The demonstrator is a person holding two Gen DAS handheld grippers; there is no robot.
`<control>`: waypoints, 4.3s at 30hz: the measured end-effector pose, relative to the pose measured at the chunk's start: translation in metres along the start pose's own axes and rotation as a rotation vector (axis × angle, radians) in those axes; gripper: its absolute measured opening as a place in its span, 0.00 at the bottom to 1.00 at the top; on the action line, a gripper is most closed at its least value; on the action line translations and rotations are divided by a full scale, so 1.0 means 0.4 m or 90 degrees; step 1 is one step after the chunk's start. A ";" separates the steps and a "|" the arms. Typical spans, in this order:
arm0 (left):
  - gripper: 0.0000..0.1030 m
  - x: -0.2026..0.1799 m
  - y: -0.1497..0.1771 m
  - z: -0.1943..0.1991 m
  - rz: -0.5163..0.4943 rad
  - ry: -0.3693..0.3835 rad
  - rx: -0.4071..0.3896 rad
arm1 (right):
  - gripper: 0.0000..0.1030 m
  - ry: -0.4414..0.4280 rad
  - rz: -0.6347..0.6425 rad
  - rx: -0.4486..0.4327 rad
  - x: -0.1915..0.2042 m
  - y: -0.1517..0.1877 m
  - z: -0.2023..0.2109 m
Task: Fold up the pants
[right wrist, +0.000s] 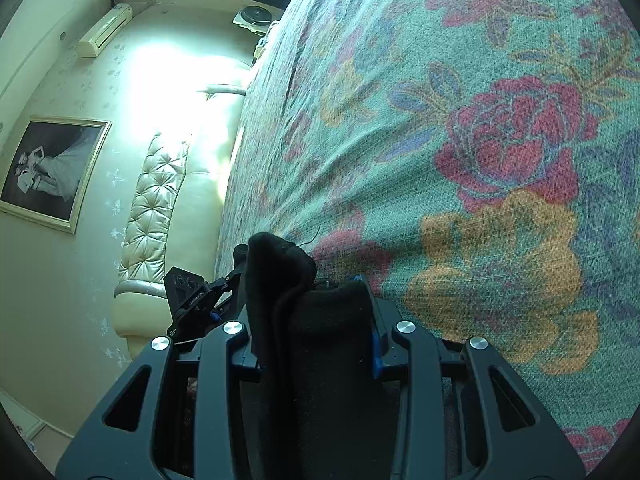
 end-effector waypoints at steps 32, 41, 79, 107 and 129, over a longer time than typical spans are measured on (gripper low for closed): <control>0.40 0.021 0.374 0.206 0.034 0.103 0.013 | 0.29 -0.009 -0.019 -0.022 0.019 0.320 0.153; 0.34 0.020 0.382 0.222 0.007 0.090 0.015 | 0.28 -0.030 -0.039 -0.032 -0.013 0.354 0.169; 0.85 -0.107 0.625 0.249 -0.216 -0.317 -0.118 | 0.92 0.382 0.229 -0.132 0.216 0.611 0.079; 0.85 -0.195 0.637 0.299 -0.268 -0.337 -0.186 | 0.92 0.392 0.282 -0.145 0.283 0.656 0.114; 0.85 -0.223 0.644 0.313 -0.283 -0.346 -0.193 | 0.92 0.392 0.299 -0.149 0.302 0.662 0.128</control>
Point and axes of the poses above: each gripper's, at about its wrist camera, not at the fingertips, and z roughly against the way its jaws point, x to its left, y to its underside, the point moved 1 cm from there along -z, roughly the way its jaws point, and after that the axes turned 3 degrees about z, right-handed, at the moved point
